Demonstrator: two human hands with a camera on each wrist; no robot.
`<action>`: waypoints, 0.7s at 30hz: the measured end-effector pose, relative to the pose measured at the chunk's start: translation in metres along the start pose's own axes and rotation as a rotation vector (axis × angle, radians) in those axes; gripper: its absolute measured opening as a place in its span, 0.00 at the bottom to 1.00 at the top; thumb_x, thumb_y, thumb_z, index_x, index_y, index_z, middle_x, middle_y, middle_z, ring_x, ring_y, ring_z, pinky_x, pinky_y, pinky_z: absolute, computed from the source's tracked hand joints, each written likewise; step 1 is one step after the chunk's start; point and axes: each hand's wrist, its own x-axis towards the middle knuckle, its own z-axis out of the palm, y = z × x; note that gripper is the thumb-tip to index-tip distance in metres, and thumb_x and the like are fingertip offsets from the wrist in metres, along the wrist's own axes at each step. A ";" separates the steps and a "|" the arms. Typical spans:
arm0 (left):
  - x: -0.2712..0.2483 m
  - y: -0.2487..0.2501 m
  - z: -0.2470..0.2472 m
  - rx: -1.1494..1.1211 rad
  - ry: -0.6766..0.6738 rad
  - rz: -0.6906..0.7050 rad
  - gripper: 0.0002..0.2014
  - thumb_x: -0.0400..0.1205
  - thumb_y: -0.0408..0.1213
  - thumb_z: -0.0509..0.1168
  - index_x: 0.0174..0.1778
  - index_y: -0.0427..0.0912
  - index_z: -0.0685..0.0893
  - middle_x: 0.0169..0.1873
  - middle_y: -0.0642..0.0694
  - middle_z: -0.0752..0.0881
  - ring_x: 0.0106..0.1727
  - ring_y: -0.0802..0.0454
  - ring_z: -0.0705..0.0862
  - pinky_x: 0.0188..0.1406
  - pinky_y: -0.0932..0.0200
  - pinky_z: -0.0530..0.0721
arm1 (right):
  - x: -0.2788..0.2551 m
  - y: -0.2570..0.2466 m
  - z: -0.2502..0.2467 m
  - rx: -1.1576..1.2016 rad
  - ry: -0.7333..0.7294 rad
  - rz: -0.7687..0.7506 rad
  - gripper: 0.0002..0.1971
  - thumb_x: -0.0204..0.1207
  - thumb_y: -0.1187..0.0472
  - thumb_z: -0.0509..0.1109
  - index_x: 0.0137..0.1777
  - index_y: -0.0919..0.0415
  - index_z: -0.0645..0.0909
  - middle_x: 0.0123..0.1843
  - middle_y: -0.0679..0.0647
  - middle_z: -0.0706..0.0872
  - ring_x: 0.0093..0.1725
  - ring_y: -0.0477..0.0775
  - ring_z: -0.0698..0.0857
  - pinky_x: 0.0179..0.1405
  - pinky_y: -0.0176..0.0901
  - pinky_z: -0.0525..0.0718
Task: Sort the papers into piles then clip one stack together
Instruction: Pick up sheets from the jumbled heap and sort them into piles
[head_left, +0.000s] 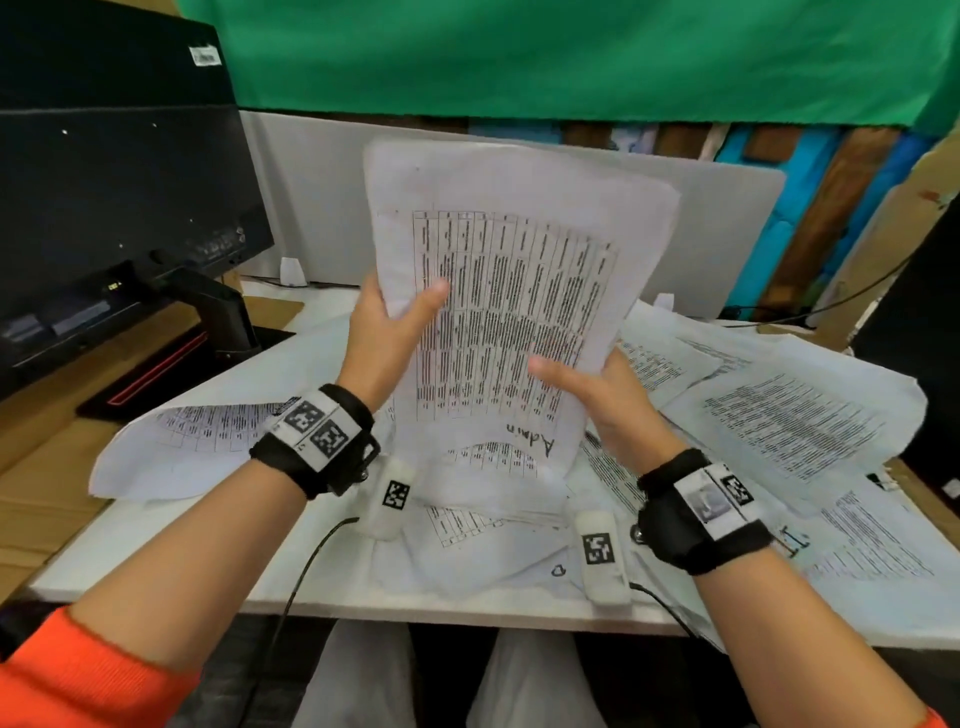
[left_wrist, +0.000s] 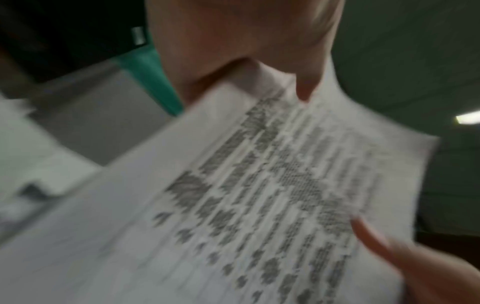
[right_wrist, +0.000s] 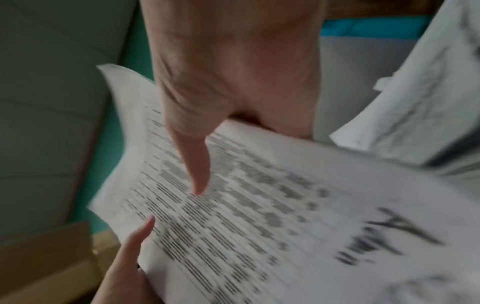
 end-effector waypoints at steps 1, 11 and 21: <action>0.001 -0.014 -0.005 0.071 -0.146 -0.176 0.26 0.79 0.53 0.67 0.72 0.49 0.72 0.62 0.61 0.80 0.61 0.68 0.79 0.68 0.60 0.75 | -0.004 0.009 0.000 -0.024 -0.046 0.091 0.29 0.63 0.49 0.83 0.65 0.46 0.80 0.62 0.46 0.89 0.63 0.47 0.87 0.73 0.59 0.77; 0.017 -0.025 -0.019 0.404 -0.304 -0.358 0.25 0.79 0.43 0.69 0.72 0.41 0.74 0.64 0.43 0.83 0.59 0.47 0.84 0.61 0.56 0.79 | 0.013 0.033 0.006 0.014 0.186 0.342 0.12 0.78 0.68 0.73 0.62 0.65 0.83 0.56 0.63 0.90 0.52 0.59 0.91 0.48 0.47 0.90; 0.022 -0.047 -0.158 1.454 -0.410 -0.642 0.37 0.70 0.37 0.77 0.74 0.41 0.69 0.64 0.36 0.81 0.62 0.38 0.82 0.57 0.47 0.82 | 0.029 0.078 0.022 -0.086 0.111 0.625 0.27 0.71 0.69 0.76 0.68 0.66 0.71 0.61 0.64 0.81 0.60 0.68 0.84 0.59 0.59 0.85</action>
